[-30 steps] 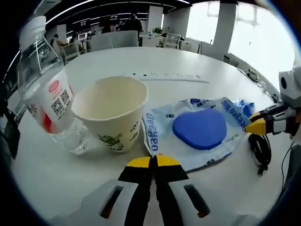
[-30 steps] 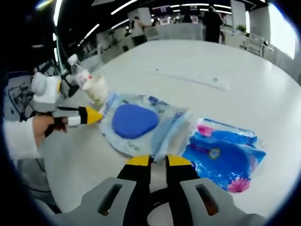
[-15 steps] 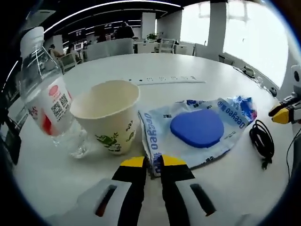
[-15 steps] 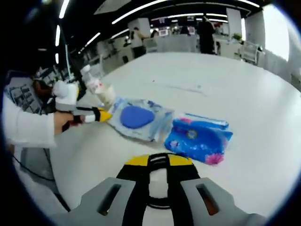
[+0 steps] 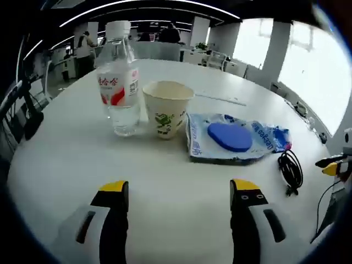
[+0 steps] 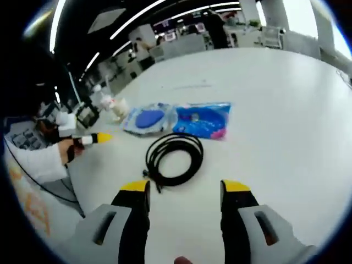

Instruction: Arrange the tabletop items into an orderly group along one side of the table until the central work area is clear of visible clutter.

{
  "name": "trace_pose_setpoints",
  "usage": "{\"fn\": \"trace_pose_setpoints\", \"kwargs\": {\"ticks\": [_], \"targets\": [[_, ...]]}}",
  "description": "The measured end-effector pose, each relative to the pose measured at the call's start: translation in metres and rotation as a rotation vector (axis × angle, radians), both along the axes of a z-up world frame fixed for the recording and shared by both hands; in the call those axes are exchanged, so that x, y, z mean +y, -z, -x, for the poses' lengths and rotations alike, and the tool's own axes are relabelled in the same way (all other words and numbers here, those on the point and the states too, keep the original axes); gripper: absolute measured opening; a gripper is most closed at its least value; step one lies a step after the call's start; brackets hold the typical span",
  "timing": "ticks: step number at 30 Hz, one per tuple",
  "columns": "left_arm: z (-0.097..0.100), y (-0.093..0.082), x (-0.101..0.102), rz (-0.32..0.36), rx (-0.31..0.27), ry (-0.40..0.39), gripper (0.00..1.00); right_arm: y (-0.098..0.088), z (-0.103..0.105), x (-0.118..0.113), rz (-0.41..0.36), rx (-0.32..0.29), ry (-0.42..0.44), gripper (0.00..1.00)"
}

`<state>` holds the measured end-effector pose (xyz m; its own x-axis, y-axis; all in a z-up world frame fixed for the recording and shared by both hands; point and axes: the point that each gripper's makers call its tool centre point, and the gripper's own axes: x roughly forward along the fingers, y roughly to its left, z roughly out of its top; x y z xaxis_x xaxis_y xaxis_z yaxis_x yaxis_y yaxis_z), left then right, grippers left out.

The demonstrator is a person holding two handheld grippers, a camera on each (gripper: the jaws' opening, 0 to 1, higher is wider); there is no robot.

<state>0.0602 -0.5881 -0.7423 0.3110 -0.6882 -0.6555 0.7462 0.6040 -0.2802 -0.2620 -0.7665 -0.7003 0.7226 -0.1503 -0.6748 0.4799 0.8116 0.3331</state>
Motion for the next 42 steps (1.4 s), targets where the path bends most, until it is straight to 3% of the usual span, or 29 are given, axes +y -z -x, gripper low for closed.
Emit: {"fn": "trace_pose_setpoints", "kwargs": {"ticks": [4, 7, 11, 13, 17, 27, 30, 42], "targets": [[-0.006, -0.016, 0.026, 0.035, -0.026, -0.038, 1.0, -0.005, 0.012, 0.006, -0.03, -0.027, 0.035, 0.63], [-0.007, -0.026, 0.043, 0.026, -0.051, -0.017, 1.0, -0.007, 0.019, 0.012, -0.017, -0.044, 0.029, 0.63], [-0.004, -0.037, 0.06, -0.011, -0.106, 0.066, 1.0, 0.0, 0.03, 0.025, -0.044, -0.036, 0.015, 0.63], [-0.005, -0.038, 0.069, -0.06, -0.135, 0.08, 1.0, 0.005, 0.036, 0.032, -0.065, -0.035, 0.014, 0.63], [0.004, -0.044, 0.071, -0.043, -0.119, 0.105, 1.0, 0.01, 0.047, 0.044, -0.082, -0.013, 0.0, 0.66], [0.02, -0.042, 0.074, -0.072, -0.113, 0.148, 1.0, 0.004, 0.064, 0.051, -0.09, -0.037, 0.042, 0.67], [0.024, -0.044, 0.076, -0.098, -0.131, 0.175, 1.0, 0.003, 0.066, 0.051, -0.083, -0.034, 0.045, 0.67], [0.028, -0.048, 0.083, -0.091, -0.12, 0.172, 1.0, 0.002, 0.067, 0.049, -0.077, -0.04, 0.045, 0.66]]}}
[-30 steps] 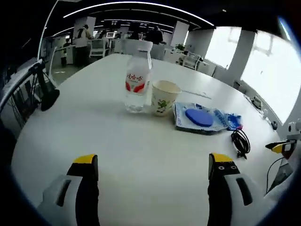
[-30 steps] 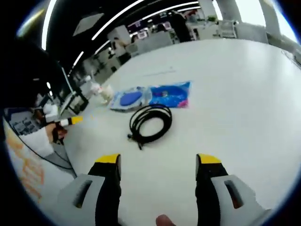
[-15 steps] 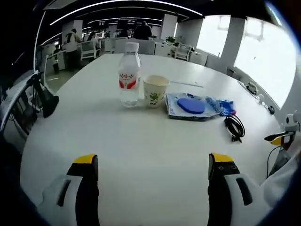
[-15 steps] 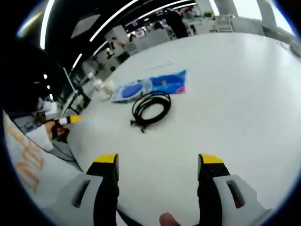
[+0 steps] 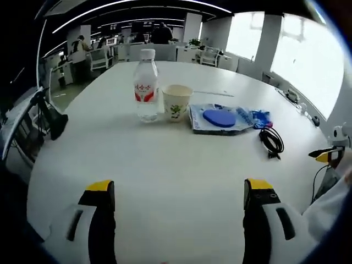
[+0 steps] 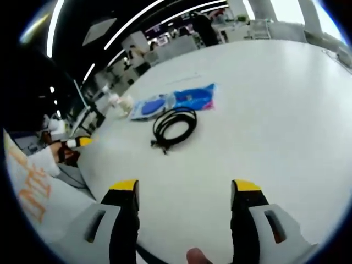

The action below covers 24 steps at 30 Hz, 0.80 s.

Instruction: Arrange the tabletop items into an orderly group along one side of the table until the central work area is clear of visible clutter.

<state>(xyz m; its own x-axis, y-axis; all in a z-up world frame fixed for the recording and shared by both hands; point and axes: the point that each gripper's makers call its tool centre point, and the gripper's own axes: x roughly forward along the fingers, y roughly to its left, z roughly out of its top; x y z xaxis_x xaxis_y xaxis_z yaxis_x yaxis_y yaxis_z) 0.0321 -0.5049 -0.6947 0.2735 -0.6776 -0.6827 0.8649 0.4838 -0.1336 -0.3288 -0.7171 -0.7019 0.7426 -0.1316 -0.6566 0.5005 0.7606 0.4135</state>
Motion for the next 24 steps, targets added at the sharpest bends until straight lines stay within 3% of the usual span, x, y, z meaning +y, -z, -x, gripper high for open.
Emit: {"fn": "trace_pose_setpoints", "kwargs": {"ticks": [24], "targets": [[0.0041, 0.0068, 0.0064, -0.005, 0.026, -0.008, 1.0, 0.002, -0.0078, 0.0073, -0.02, 0.005, -0.027, 0.63]]}}
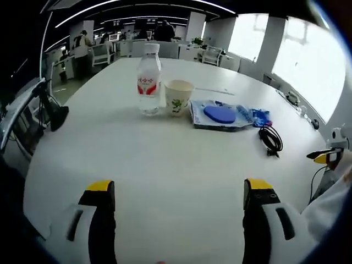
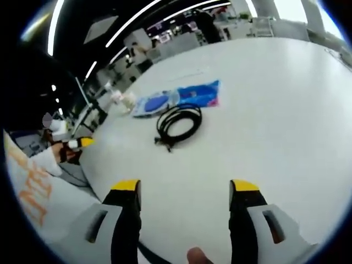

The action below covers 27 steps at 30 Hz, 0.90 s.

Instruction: Arrange the tabletop items into an orderly group along one side of the table until the central work area is clear of visible clutter.

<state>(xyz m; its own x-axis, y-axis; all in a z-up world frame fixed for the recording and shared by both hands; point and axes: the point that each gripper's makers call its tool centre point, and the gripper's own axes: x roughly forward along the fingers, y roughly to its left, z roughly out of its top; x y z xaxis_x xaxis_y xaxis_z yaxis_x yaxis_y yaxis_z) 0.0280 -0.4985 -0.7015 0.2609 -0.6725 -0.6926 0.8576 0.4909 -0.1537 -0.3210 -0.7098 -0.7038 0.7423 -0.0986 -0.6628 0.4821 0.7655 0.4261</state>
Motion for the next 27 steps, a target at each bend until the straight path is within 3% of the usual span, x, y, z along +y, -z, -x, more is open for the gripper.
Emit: {"fn": "trace_pose_setpoints", "kwargs": {"ticks": [10, 14, 18, 23, 27], "targets": [[-0.001, -0.001, -0.001, -0.011, -0.015, 0.018, 0.97, 0.004, -0.009, 0.005, -0.019, 0.02, -0.049, 0.61], [0.001, -0.004, -0.007, -0.013, -0.046, 0.06, 0.95, 0.007, -0.009, 0.007, -0.018, 0.067, -0.099, 0.61], [0.0, -0.005, -0.01, -0.016, -0.074, 0.094, 0.93, 0.001, -0.016, 0.003, -0.006, 0.064, -0.117, 0.59], [-0.003, -0.004, -0.011, -0.003, -0.06, 0.101, 0.89, -0.004, -0.024, -0.002, 0.0, 0.044, -0.094, 0.57], [-0.009, -0.007, -0.008, -0.019, -0.105, 0.113, 0.8, -0.005, -0.029, 0.001, 0.013, 0.029, -0.097, 0.57]]}}
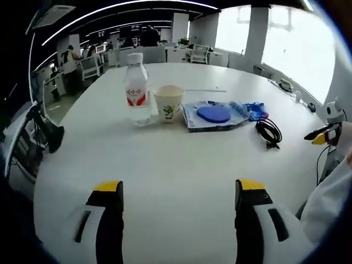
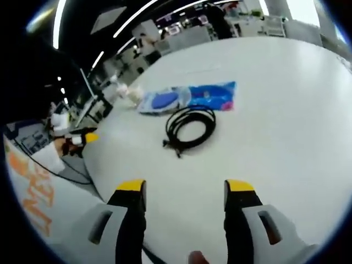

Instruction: Arrange the tabletop items into an orderly group along one side of the table until the central work area is clear of visible clutter.

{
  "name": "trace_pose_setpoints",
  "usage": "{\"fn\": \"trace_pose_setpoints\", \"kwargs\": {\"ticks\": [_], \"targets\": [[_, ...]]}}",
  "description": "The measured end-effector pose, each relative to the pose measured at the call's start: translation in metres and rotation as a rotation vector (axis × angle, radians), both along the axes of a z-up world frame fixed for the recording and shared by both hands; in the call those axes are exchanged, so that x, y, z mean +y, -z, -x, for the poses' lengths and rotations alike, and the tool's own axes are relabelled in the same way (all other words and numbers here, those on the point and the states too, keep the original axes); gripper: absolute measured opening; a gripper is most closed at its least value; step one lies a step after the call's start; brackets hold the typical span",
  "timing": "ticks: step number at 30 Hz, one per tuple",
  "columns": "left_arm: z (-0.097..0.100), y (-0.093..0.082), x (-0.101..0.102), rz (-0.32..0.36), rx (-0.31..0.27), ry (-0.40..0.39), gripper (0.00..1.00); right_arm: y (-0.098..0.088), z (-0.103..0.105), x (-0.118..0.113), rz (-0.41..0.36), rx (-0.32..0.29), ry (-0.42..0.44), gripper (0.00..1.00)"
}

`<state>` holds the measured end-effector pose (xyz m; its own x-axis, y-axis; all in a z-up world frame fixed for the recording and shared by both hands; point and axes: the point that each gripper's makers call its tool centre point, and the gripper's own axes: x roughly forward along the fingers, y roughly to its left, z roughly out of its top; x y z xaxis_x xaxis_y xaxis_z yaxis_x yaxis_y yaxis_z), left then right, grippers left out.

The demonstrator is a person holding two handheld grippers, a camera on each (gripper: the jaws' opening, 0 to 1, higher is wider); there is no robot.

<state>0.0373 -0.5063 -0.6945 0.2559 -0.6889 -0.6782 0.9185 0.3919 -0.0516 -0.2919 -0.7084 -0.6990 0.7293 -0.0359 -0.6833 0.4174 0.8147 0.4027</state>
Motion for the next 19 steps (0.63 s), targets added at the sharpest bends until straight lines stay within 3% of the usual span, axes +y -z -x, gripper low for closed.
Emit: {"fn": "trace_pose_setpoints", "kwargs": {"ticks": [4, 9, 19], "targets": [[-0.006, -0.006, 0.002, -0.003, -0.027, 0.005, 0.68, 0.002, 0.002, 0.004, 0.0, -0.004, 0.007, 0.58], [-0.008, -0.009, -0.003, 0.03, -0.028, -0.007, 0.77, 0.005, 0.008, 0.006, -0.002, 0.007, 0.023, 0.57], [0.0, -0.003, -0.012, 0.04, 0.006, 0.009, 0.78, -0.005, 0.003, -0.007, 0.026, -0.007, 0.051, 0.57]]}}
